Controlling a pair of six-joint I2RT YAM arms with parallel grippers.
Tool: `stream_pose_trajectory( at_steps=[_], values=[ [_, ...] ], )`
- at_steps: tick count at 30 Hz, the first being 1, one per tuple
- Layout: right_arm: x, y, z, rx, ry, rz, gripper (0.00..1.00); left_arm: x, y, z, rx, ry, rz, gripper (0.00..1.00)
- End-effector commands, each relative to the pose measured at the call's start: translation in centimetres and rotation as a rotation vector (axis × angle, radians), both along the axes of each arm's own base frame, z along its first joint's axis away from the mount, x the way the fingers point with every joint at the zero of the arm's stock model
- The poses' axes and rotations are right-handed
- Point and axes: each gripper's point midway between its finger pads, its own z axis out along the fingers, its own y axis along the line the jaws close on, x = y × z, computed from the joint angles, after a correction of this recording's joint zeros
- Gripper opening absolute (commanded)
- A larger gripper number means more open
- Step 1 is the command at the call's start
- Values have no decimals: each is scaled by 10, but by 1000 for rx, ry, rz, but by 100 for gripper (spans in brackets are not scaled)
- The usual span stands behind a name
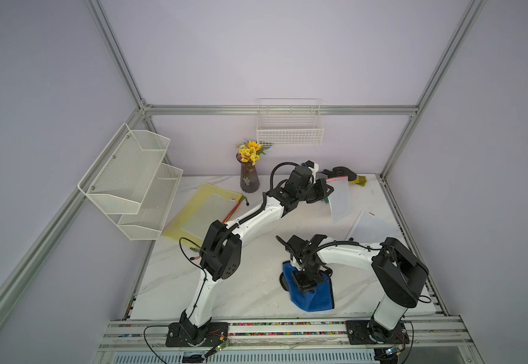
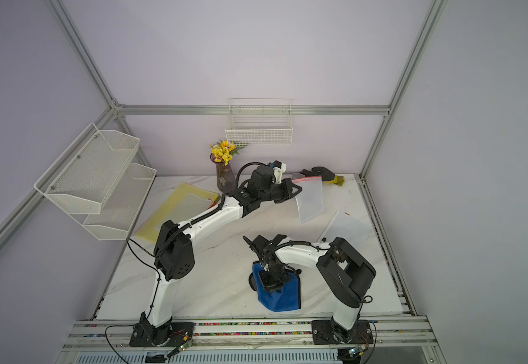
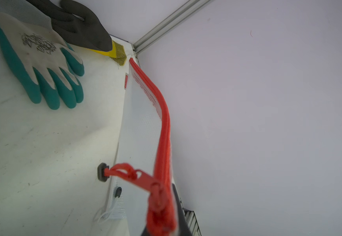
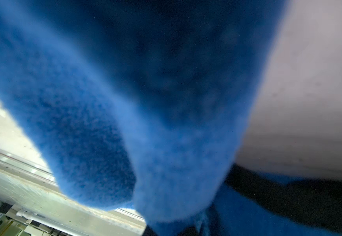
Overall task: Wipe the document bag
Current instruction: Place the document bag.
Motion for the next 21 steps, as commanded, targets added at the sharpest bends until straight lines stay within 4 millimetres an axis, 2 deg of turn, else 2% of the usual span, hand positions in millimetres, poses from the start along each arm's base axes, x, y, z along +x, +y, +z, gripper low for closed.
stream_pose_trajectory(
  at_steps=[1, 3, 5, 10, 17, 21],
  values=[
    [-10, -15, -79, -98, -33, 32, 0, 5, 0, 72, -191, -125, -8, 0],
    [-13, -19, -83, -108, -26, 32, 0, 5, -7, 61, -227, -103, -26, 0],
    [-15, -22, -85, -119, -17, 36, 0, 5, -21, 40, -215, -66, -69, 0],
    [-18, -24, -87, -129, -12, 34, 0, 5, -56, -45, -217, 161, -266, 0],
    [-18, -31, -88, -169, -12, 32, 0, -10, -70, -131, -114, 248, -321, 0],
    [-17, -31, -87, -180, -15, 33, 0, -15, -69, -166, -67, 278, -321, 0]
  ],
)
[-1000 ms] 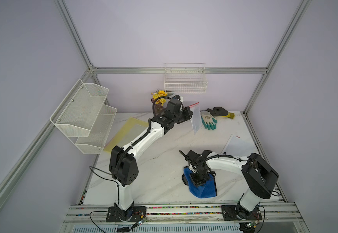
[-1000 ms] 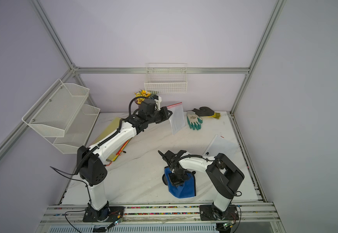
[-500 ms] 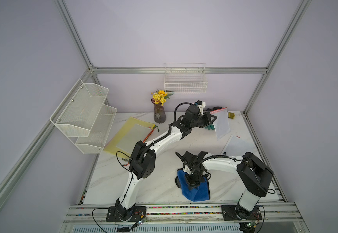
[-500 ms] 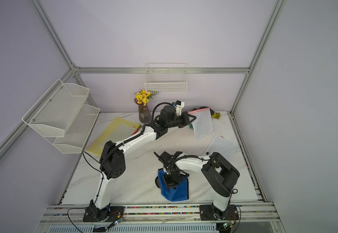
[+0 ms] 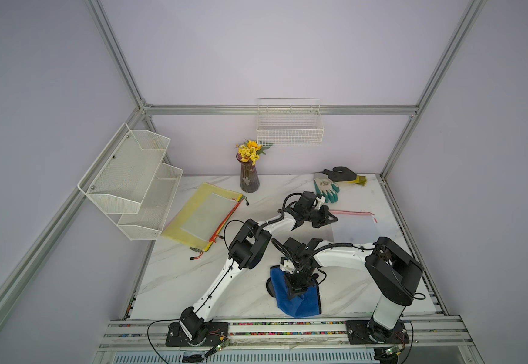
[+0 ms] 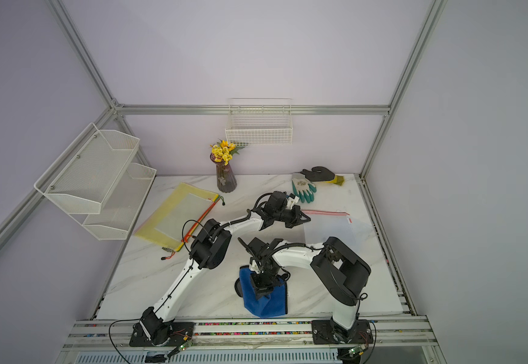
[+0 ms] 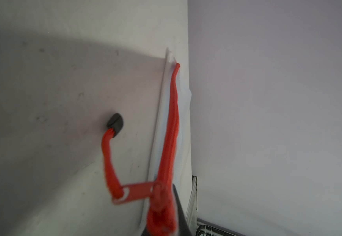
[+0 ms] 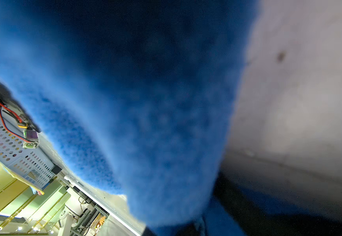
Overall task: Wipe the document bag
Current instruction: Place the document bag.
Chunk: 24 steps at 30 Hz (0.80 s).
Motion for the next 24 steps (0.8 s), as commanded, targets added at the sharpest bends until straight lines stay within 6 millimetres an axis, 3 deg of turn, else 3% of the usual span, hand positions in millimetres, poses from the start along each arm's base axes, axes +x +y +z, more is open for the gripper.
stream_pose_trajectory(
  at_steps=[1, 3, 6, 11, 15, 18, 24],
  values=[
    [1, -72, -85, -378, -118, 36, 0, -7, -10, 37, -72, -90, -64, 0],
    [1, -73, -86, -385, -116, 37, 0, -9, -12, 31, -54, -97, -64, 2],
    [1, -75, -86, -396, -115, 38, 0, -9, -15, 27, -42, -104, -55, 29],
    [1, -77, -84, -410, -115, 39, 0, 2, -12, 37, -18, -164, -9, 55],
    [5, -76, -79, -412, -134, 38, 0, 12, -3, 55, 31, -247, 16, 98],
    [11, -71, -72, -403, -152, 21, 0, 29, 23, 70, 123, -297, 74, 100],
    [23, -59, -56, -372, -181, 8, 0, 56, 117, 90, 425, -371, 202, 100]
  ],
)
